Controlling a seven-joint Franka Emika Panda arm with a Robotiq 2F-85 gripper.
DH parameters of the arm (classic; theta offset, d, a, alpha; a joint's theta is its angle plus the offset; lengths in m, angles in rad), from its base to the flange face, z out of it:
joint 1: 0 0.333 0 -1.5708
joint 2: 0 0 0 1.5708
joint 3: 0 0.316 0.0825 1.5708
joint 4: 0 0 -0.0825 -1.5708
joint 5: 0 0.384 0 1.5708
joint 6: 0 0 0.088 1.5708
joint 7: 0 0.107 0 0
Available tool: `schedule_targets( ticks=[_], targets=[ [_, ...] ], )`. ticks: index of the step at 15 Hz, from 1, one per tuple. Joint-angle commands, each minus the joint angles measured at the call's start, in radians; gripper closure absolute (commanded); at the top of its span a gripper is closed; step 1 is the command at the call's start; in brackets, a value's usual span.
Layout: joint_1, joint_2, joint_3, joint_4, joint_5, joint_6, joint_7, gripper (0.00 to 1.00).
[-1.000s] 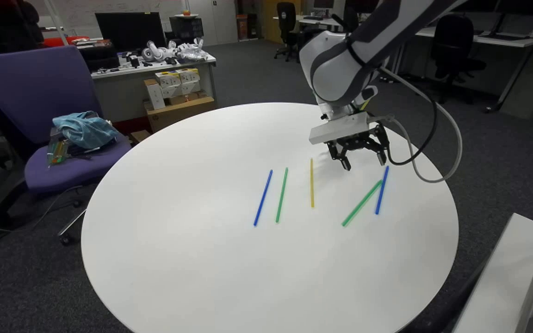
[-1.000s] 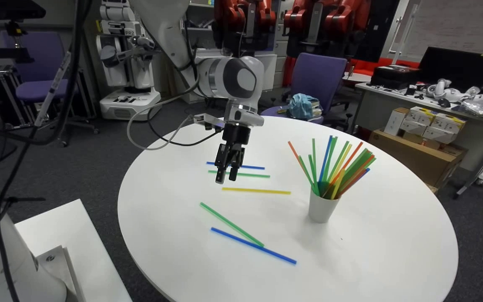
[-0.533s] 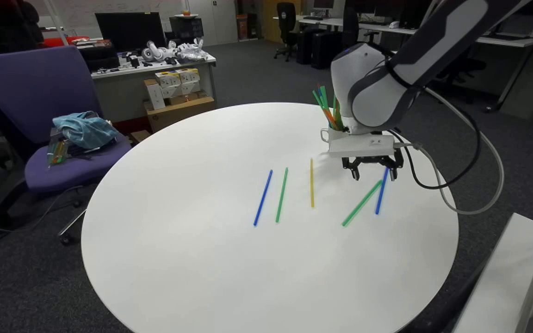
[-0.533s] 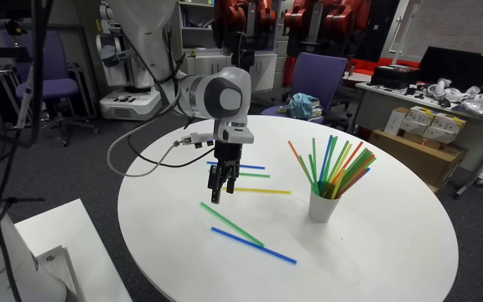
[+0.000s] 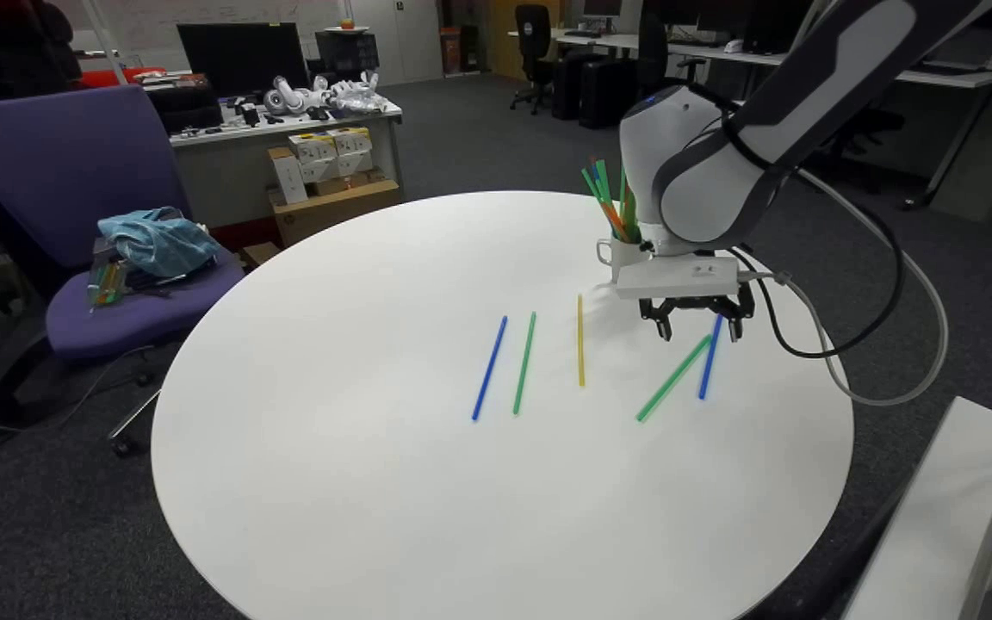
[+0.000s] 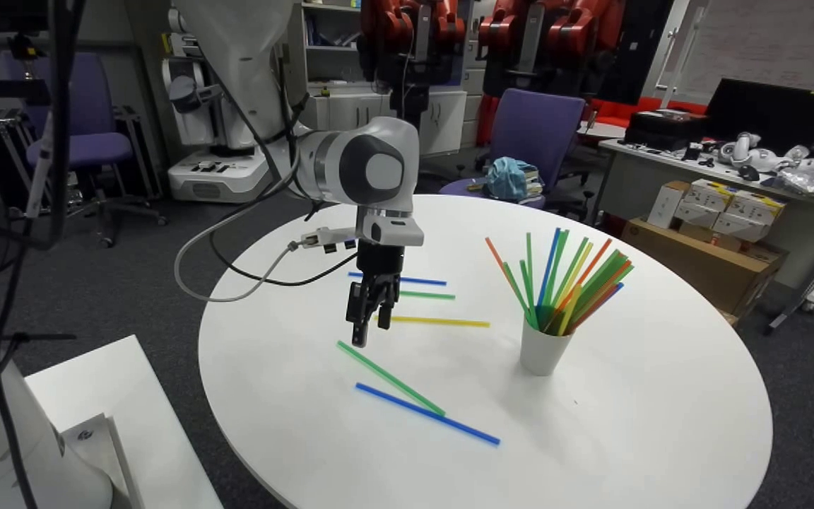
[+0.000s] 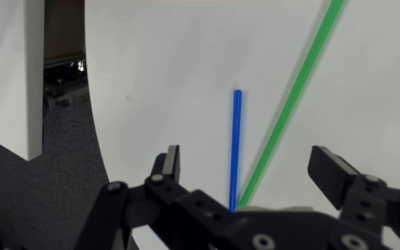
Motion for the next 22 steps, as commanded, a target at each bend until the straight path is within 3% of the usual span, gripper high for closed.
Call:
schedule_targets(
  ticks=[1,11,15,19,20,21,22],
  targets=[
    [0.003,-0.02,0.004,-0.047,-0.022,0.075,0.009,0.0],
    [-0.002,-0.059,0.01,-0.247,0.171,0.361,0.018,0.0],
    [0.038,-0.042,-0.029,-0.314,0.137,0.517,0.126,0.0],
    [0.141,-0.01,-0.149,-0.352,0.026,0.662,0.299,0.0],
    [0.172,-0.003,-0.185,-0.356,0.0,0.681,0.332,0.06],
    [0.201,0.004,-0.217,-0.358,-0.022,0.694,0.36,0.23],
    [0.225,0.01,-0.244,-0.36,-0.037,0.703,0.379,0.32]
  ],
)
